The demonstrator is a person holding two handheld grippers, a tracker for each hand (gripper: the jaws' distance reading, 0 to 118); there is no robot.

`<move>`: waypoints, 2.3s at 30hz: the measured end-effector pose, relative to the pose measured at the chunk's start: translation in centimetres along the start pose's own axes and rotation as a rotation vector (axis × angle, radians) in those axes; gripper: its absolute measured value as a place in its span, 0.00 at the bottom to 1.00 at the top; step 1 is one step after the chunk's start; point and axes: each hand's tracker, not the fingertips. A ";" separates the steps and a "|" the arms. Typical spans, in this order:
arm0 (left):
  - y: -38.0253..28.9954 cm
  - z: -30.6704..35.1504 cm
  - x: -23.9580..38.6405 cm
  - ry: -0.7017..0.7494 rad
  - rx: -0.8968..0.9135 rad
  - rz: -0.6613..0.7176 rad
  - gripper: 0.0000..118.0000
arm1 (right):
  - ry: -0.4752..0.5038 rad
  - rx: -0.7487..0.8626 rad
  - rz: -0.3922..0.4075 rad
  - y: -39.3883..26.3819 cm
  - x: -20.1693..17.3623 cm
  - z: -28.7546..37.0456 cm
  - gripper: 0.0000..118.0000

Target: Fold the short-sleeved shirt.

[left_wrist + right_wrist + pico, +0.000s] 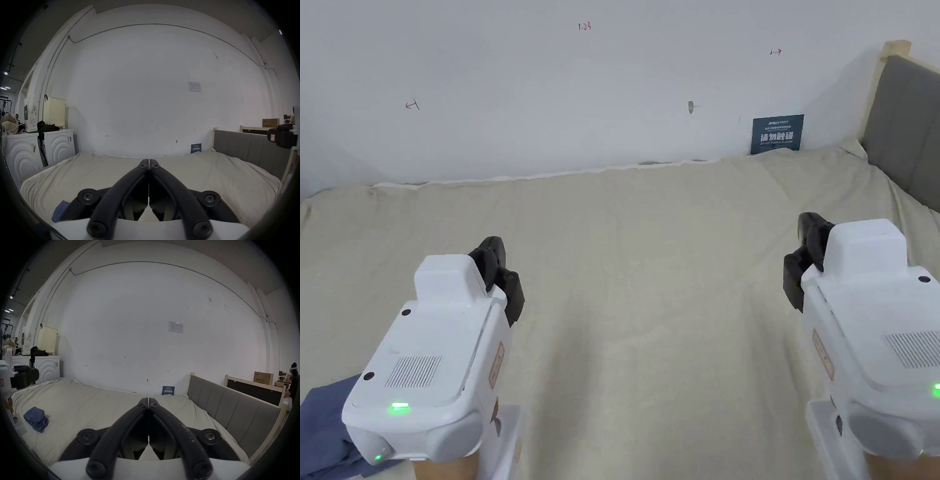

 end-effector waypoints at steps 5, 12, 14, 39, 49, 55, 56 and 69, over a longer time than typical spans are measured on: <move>0.0 0.0 -0.3 0.001 0.000 -0.004 0.00 | 0.006 0.004 0.006 0.1 -0.3 0.1 0.01; -0.3 0.1 -0.5 -0.001 -0.010 0.000 0.00 | 0.012 0.001 0.008 0.0 -0.6 0.2 0.01; -0.3 0.0 -0.6 -0.002 -0.013 0.003 0.00 | 0.015 -0.001 0.008 0.0 -0.7 0.2 0.01; -0.8 -0.1 -0.5 -0.009 -0.018 0.003 0.01 | 0.012 -0.012 0.001 -0.3 -0.7 -0.1 0.03; -1.1 0.0 -0.6 -0.023 -0.010 0.032 1.00 | 0.014 -0.027 -0.030 -1.1 -0.7 0.1 1.00; -1.1 0.2 -0.3 -0.010 0.003 0.000 1.00 | 0.015 -0.028 -0.044 -1.2 -0.6 0.2 1.00; -1.1 0.3 -0.3 -0.010 0.002 -0.002 1.00 | 0.013 -0.026 -0.048 -1.2 -0.6 0.2 1.00; -0.9 0.5 0.1 -0.004 0.019 -0.032 1.00 | 0.019 -0.017 -0.045 -0.7 -0.8 0.1 1.00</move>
